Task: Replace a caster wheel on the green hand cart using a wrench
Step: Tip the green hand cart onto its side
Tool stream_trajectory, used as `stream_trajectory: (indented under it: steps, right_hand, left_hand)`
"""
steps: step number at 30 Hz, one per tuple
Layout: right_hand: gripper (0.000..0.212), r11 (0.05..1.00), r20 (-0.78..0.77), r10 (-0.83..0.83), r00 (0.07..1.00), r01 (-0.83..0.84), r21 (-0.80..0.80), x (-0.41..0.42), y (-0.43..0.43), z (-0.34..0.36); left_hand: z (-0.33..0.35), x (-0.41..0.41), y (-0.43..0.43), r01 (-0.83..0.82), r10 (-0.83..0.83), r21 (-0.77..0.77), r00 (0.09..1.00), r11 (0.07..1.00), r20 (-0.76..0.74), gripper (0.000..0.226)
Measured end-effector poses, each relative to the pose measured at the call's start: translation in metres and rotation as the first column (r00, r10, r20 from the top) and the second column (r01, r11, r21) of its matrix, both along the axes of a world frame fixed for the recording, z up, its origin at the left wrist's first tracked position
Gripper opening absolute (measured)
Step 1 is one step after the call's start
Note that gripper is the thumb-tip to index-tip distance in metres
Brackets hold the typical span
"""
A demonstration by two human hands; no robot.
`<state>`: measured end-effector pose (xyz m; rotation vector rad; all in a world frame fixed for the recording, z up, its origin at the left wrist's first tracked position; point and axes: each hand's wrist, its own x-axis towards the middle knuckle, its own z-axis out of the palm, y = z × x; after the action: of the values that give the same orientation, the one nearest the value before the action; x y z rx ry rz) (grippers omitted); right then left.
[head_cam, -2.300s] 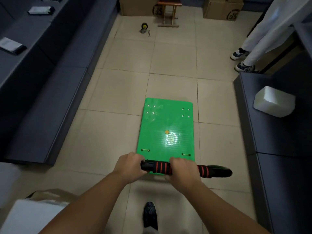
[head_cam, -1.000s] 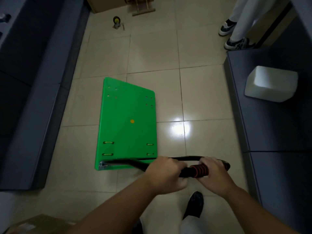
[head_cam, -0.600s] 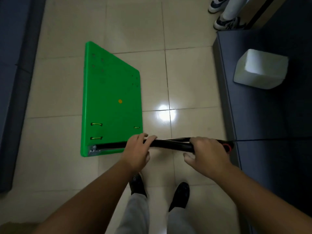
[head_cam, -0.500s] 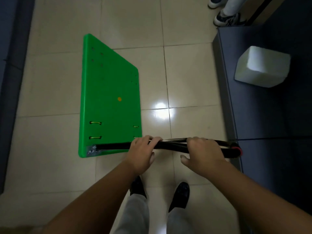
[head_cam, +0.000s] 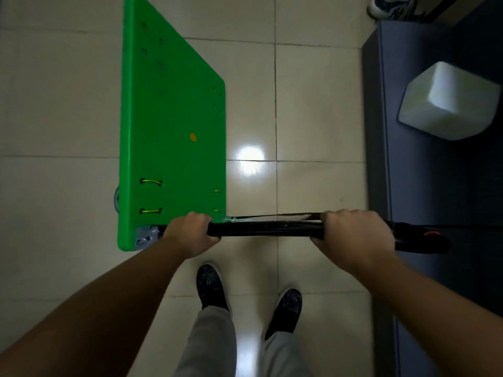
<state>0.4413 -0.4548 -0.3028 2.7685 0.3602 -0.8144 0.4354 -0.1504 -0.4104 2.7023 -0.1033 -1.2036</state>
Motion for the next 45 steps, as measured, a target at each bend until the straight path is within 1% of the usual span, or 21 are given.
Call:
stream_trajectory:
  steps: [3, 7, 12, 16, 21, 25, 30, 32, 34, 37, 39, 40, 42, 45]
  right_hand:
    - [0.035, 1.000, 0.014, 0.021, 1.000, -0.021, -0.006, 0.000, -0.007, -0.008]
    - [0.040, 0.999, -0.007, 0.019, 1.000, -0.018, 0.044, -0.016, -0.002, -0.033]
    - [0.041, 0.993, 0.010, 0.004, 1.000, -0.005, 0.117, -0.033, 0.037, -0.079]
    - [0.037, 0.984, 0.006, -0.003, 1.000, 0.001, 0.179, -0.037, 0.071, -0.118]
    - [0.040, 0.972, -0.014, 0.008, 1.000, -0.005, 0.235, -0.034, 0.092, -0.161]
    - [0.040, 0.971, -0.022, 0.047, 0.999, -0.041, 0.234, -0.029, 0.095, -0.186]
    - [0.039, 0.971, -0.043, 0.069, 0.997, -0.057, 0.230, -0.021, 0.094, -0.196]
    - [0.037, 0.972, -0.065, 0.049, 0.997, -0.033, 0.234, -0.022, 0.096, -0.194]
    - [0.038, 0.969, -0.115, 0.011, 0.993, 0.017, 0.246, -0.022, 0.096, -0.186]
    - [0.058, 0.961, -0.184, 0.045, 0.982, 0.008, 0.277, -0.015, 0.102, -0.153]
    - [0.069, 0.936, -0.148, 0.072, 0.986, -0.015, 0.351, -0.006, 0.112, -0.115]
    - [0.071, 0.922, -0.127, 0.085, 0.988, -0.030, 0.387, -0.001, 0.119, -0.093]
    - [0.070, 0.905, -0.087, 0.119, 0.989, -0.072, 0.420, 0.010, 0.135, -0.044]
    - [0.067, 0.890, -0.029, 0.200, 0.979, -0.169, 0.422, 0.029, 0.157, 0.034]
  left_hand:
    - [0.007, 0.002, -0.003, 0.022, -0.023, 0.015, 1.000, 1.000, 0.022, 0.027]
    - [0.016, -0.004, 0.017, 0.070, -0.075, 0.090, 0.995, 0.994, 0.060, 0.029]
    - [0.013, -0.010, 0.059, 0.097, -0.119, 0.239, 0.989, 0.966, 0.083, 0.030]
    - [-0.002, -0.016, 0.091, 0.081, -0.108, 0.299, 0.991, 0.951, 0.077, 0.029]
    - [-0.030, -0.028, 0.115, 0.040, -0.068, 0.301, 0.994, 0.953, 0.085, 0.026]
    - [-0.051, -0.040, 0.120, 0.024, -0.052, 0.281, 0.994, 0.959, 0.096, 0.024]
    - [-0.056, -0.046, 0.121, -0.004, -0.036, 0.270, 0.989, 0.963, 0.145, 0.024]
    - [-0.052, -0.049, 0.120, -0.033, -0.013, 0.243, 0.982, 0.969, 0.187, 0.025]
    - [-0.042, -0.055, 0.117, -0.065, 0.025, 0.176, 0.976, 0.982, 0.218, 0.032]
    - [-0.012, -0.063, 0.108, -0.116, 0.099, 0.030, 0.938, 0.993, 0.331, 0.046]
    - [0.022, -0.060, 0.101, -0.168, 0.174, -0.048, 0.902, 0.985, 0.396, 0.048]
    - [0.042, -0.058, 0.100, -0.202, 0.213, -0.071, 0.879, 0.977, 0.426, 0.049]
    - [0.085, -0.053, 0.102, -0.288, 0.308, -0.116, 0.827, 0.950, 0.470, 0.048]
    - [0.159, -0.050, 0.109, -0.393, 0.418, -0.160, 0.760, 0.906, 0.499, 0.046]
